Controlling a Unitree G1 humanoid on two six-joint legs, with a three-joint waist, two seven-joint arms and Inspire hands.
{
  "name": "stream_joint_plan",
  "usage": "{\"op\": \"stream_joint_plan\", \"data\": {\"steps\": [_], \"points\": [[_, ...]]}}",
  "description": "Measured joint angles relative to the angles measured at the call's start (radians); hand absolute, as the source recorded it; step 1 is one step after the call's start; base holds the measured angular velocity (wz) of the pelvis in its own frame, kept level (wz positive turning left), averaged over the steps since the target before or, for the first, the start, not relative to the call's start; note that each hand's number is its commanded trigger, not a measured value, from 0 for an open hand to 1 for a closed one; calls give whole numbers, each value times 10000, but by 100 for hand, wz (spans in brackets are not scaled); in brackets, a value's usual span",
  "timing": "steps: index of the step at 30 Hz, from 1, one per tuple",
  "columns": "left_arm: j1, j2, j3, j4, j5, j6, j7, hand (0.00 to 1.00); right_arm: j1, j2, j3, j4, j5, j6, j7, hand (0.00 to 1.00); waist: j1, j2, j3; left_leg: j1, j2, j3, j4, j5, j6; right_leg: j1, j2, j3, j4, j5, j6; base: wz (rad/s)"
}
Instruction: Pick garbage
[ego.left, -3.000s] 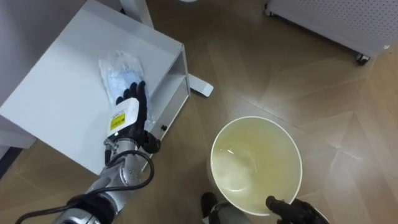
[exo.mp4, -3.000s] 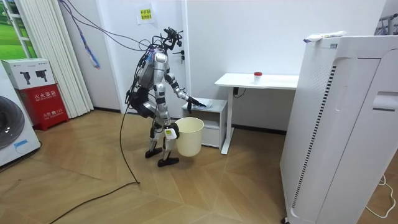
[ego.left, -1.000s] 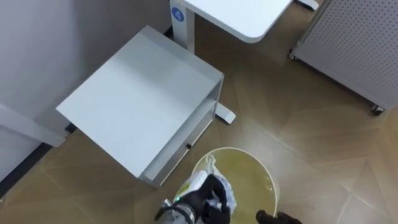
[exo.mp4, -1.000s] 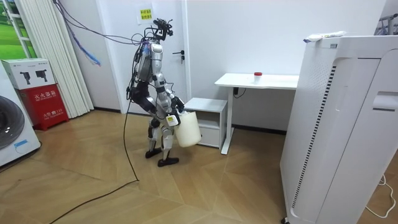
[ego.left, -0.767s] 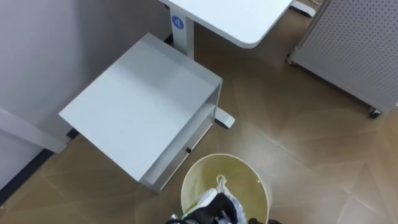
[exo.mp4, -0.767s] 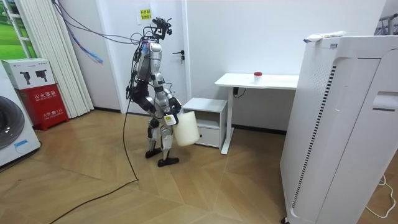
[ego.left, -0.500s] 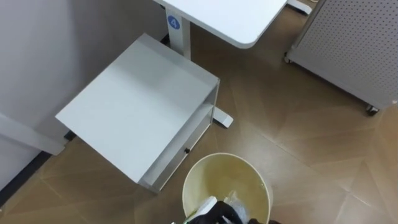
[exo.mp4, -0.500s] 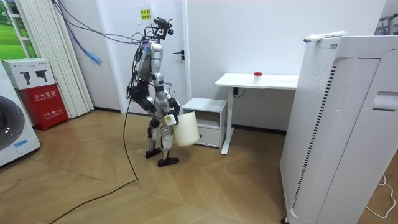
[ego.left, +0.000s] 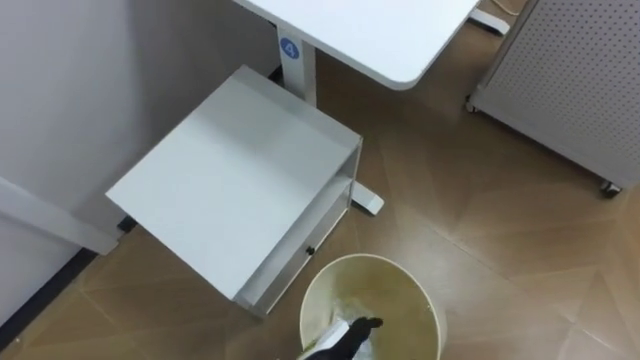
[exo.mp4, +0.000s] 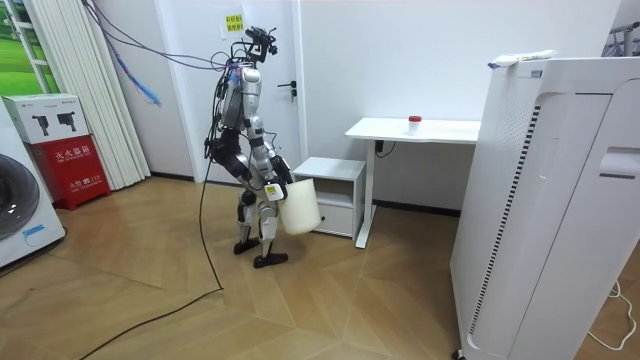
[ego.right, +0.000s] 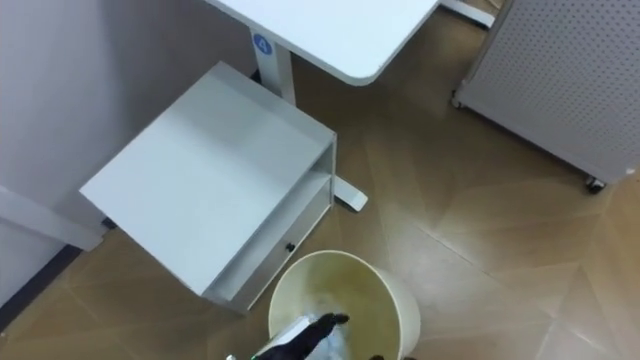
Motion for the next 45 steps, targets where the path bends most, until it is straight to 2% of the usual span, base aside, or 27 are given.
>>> {"op": "stream_joint_plan", "data": {"steps": [4, 7, 10, 13, 15, 18, 21, 23, 25, 28, 30, 32, 33, 35, 37, 38, 41, 45], "points": [[4, 135, 98, -9, 103, -3, -87, 0, 211, -174, -64, 15, -165, 4, 119, 100, 72, 120, 4, 624, -58, 4, -333, 34, -9, 601, 1, -19, -276, 10, 44, 0], [214, 350, 156, -331, 245, -3, -129, 0, 417, -348, -431, 23, -293, 5, 317, 100, 122, 208, -41, 1159, -192, 25, -858, 196, -13, 1055, -35, -22, -573, 35, 111, 0], [486, 598, 553, -979, 210, -22, -197, 0, 643, -526, -860, 68, -219, 141, 476, 100, 197, 217, -53, 1781, -334, 5, -1427, 356, -71, 1561, -44, -38, -867, 38, 139, 0], [681, 800, 978, -1367, 268, -58, -189, 0, 984, -735, -1097, -113, -243, 195, 538, 100, 190, 206, -91, 2419, -361, -38, -1834, 409, -126, 2188, 9, -121, -1227, 17, 174, 0], [739, 907, 1182, -1571, 278, -124, -179, 0, 1135, -764, -1299, -136, -253, 198, 549, 100, 204, 168, -118, 2721, -357, -43, -1961, 427, -149, 2502, 41, -167, -1399, 13, 188, 2], [817, 1235, 1380, -1987, 473, -266, -38, 0, 1370, -764, -1642, -127, -286, 206, 536, 100, 205, 96, -154, 3291, -397, 31, -2235, 429, -153, 2972, 81, -50, -1577, -3, 268, -12], [1200, 1471, 1931, -2490, 482, -414, 172, 0, 1669, -763, -2039, -362, -532, 209, 529, 100, 197, -56, -249, 3944, -499, 108, -2581, 432, -158, 3440, 145, 178, -1729, -40, 366, -25], [1458, 1745, 2281, -3137, 474, -479, 362, 0, 2180, -753, -2198, -1115, -813, 217, 484, 100, 180, -297, -382, 4235, -514, 290, -2758, 432, -158, 3593, 188, 342, -1804, -39, 403, -23], [1610, 1872, 2471, -3341, 482, -534, 524, 0, 2269, -756, -2307, -1139, -1119, 219, 490, 100, 200, -407, -429, 4580, -533, 345, -2866, 430, -157, 3900, 247, 398, -1949, 12, 456, -24], [2006, 1961, 2895, -3818, 606, -658, 600, 0, 2397, -711, -2406, -1230, -1140, 219, 493, 100, 400, -572, -474, 5228, -546, 874, -3108, 360, -150, 4222, 351, 421, -2096, 110, 488, -47], [2041, 2013, 3136, -4052, 675, -661, 816, 0, 2462, -704, -2407, -1394, -1311, 227, 468, 100, 561, -639, -470, 5405, -481, 1257, -3147, 308, -140, 4285, 388, 410, -2174, 254, 478, -62], [2146, 2053, 3526, -4175, 722, -673, 1115, 0, 2527, -674, -2454, -1740, -1838, 231, 420, 100, 750, -662, -468, 5754, -309, 1899, -3285, 204, -151, 4385, 476, 203, -2408, 577, 398, -87], [2230, 2075, 3694, -4265, 807, -673, 1190, 0, 2526, -665, -2463, -1786, -1921, 232, 421, 100, 806, -660, -469, 5835, -255, 2086, -3310, 157, -168, 4418, 469, -76, -2462, 690, 331, -103], [2552, 2108, 4203, -4627, 1024, -690, 1504, 0, 2547, -612, -2470, -1884, -2235, 231, 425, 100, 929, -686, -468, 6099, -67, 2842, -3449, 59, -219, 4624, 331, -1241, -2698, 947, 77, -91], [2728, 2100, 4349, -4833, 1078, -708, 1706, 0, 2623, -624, -2470, -1877, -2477, 231, 395, 100, 957, -719, -479, 6364, 26, 3317, -3421, -54, -291, 4646, 258, -1502, -2503, 909, -3, -62], [2810, 2095, 4365, -5023, 1074, -709, 1810, 0, 2634, -650, -2471, -1830, -2620, 228, 337, 100, 929, -723, -482, 6474, 51, 3456, -3393, -108, -341, 4642, 243, -1611, -2386, 874, -56, -44], [2865, 2068, 4423, -5318, 1074, -883, 1976, 0, 2619, -668, -2630, -1761, -2864, 215, 248, 100, 885, -731, -481, 6591, 53, 3539, -3381, -153, -434, 4600, 388, -1493, -2473, 878, -139, -29], [2905, 2088, 4432, -5548, 1064, -916, 2037, 0, 2629, -680, -2773, -1778, -3073, 214, 257, 100, 804, -776, -486, 6632, 108, 3601, -3244, -193, -487, 4606, 461, -1445, -2488, 863, -177, -12]]}}
